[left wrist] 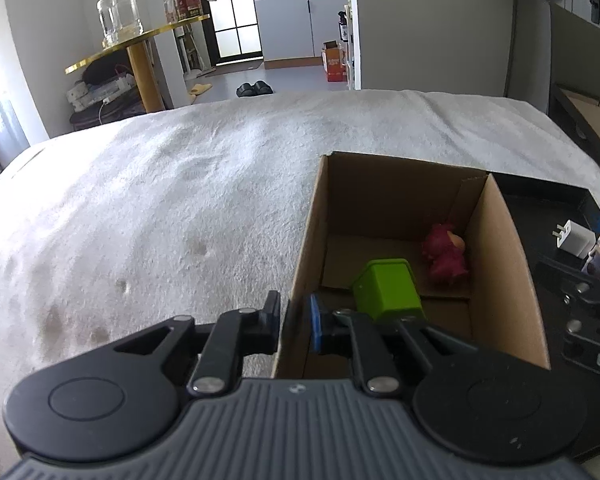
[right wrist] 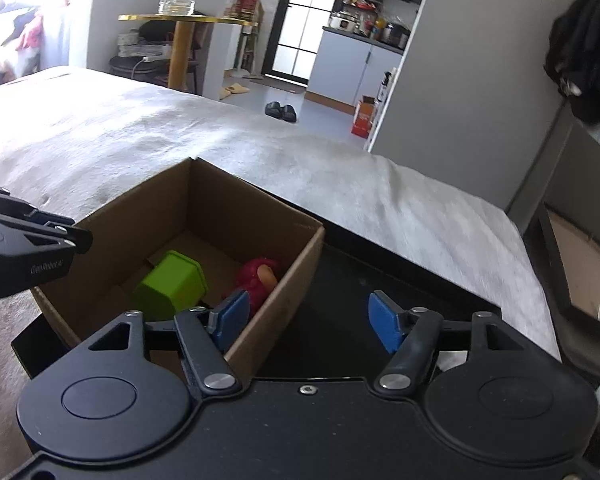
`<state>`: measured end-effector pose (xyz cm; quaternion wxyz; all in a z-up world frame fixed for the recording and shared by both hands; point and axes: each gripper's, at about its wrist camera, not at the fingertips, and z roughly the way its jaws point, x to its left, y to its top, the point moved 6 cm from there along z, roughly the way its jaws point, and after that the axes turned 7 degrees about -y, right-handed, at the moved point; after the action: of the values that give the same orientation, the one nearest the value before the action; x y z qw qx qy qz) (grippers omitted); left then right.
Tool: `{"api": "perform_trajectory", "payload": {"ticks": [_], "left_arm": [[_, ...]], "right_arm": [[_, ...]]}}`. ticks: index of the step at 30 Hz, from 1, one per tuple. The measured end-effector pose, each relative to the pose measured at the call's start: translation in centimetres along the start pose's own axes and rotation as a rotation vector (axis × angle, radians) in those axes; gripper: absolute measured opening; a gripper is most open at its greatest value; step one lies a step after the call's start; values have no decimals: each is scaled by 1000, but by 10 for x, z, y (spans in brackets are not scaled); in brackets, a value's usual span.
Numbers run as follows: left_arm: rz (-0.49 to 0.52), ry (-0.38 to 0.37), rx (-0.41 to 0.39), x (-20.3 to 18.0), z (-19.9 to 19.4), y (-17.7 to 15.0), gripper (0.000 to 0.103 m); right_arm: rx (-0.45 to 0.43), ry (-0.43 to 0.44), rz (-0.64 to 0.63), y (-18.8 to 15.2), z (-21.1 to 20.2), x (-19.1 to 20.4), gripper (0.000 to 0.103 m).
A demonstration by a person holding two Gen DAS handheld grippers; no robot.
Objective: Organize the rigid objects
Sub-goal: 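Carry the pink plush with the right gripper into the cardboard box and release, then lower the right gripper onto the perfume bottle and blue doll and grasp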
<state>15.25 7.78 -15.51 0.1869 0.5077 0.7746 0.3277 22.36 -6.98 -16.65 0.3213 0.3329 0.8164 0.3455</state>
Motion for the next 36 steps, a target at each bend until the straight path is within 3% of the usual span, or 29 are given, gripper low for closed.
{"api": "perform_trajectory", "payload": {"ticks": [5, 12, 14, 16, 19, 36], "left_arm": [[14, 8, 0, -7, -2, 4, 51], [49, 26, -5, -19, -5, 9, 67], [52, 27, 0, -21, -4, 10, 83], [59, 40, -7, -22, -5, 11, 90], [60, 46, -4, -26, -6, 12, 91], [119, 106, 11, -46, -6, 17, 97]], "right_arm": [[10, -4, 57, -12, -4, -15, 81], [48, -16, 110, -30, -3, -35, 88], [61, -10, 130, -35, -2, -41, 88], [73, -19, 146, -40, -1, -48, 88], [87, -24, 167, -48, 1, -57, 93], [159, -48, 237, -88, 15, -102, 94]]}}
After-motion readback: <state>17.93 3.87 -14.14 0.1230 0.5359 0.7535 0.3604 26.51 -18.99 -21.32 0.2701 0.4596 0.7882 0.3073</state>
